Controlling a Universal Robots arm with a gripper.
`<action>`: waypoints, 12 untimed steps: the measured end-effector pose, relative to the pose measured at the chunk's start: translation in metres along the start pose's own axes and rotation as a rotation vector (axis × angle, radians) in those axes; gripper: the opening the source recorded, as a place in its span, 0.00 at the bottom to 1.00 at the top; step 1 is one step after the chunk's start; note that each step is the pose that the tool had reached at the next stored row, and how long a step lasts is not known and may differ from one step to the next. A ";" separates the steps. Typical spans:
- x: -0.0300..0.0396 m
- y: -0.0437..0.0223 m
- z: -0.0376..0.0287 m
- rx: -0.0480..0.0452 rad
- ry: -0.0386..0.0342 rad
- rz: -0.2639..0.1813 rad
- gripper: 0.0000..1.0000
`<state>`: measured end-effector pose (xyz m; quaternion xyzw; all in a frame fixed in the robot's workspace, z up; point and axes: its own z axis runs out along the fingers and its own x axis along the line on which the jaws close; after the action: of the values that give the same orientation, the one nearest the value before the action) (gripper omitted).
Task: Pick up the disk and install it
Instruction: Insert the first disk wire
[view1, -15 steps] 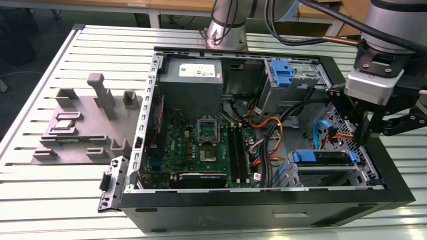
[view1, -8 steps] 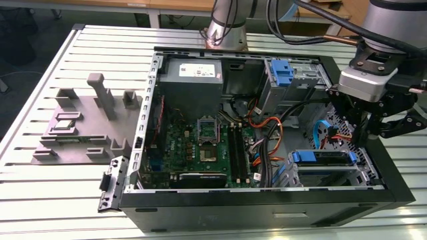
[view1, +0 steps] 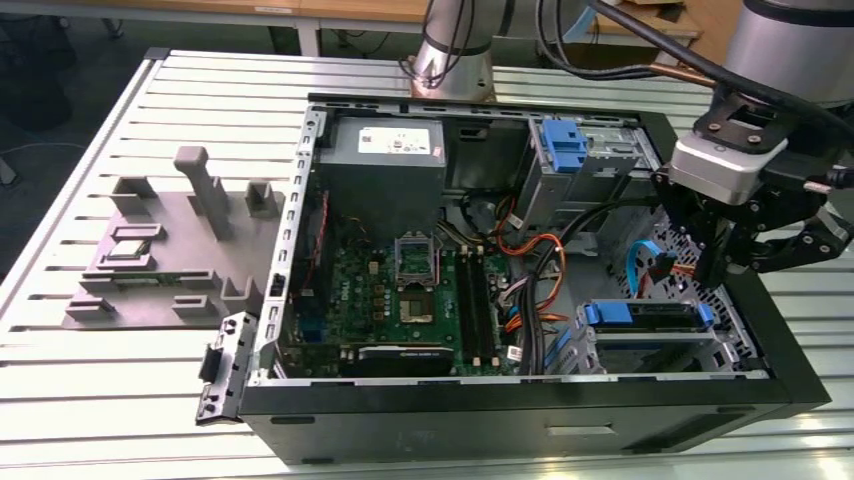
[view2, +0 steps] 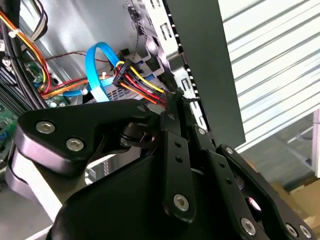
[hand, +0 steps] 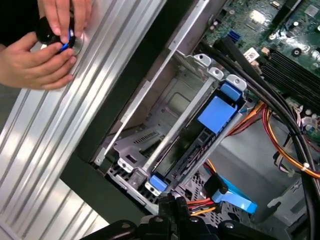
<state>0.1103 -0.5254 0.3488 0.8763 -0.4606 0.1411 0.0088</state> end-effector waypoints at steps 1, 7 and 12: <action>0.0001 0.0000 0.0000 -0.0033 0.0014 0.012 0.17; 0.0001 0.0000 -0.0001 -0.0296 0.0133 0.111 0.17; 0.0001 0.0000 -0.0001 -0.0342 0.0154 0.128 0.17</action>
<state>0.1103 -0.5255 0.3488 0.8436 -0.5181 0.1402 0.0182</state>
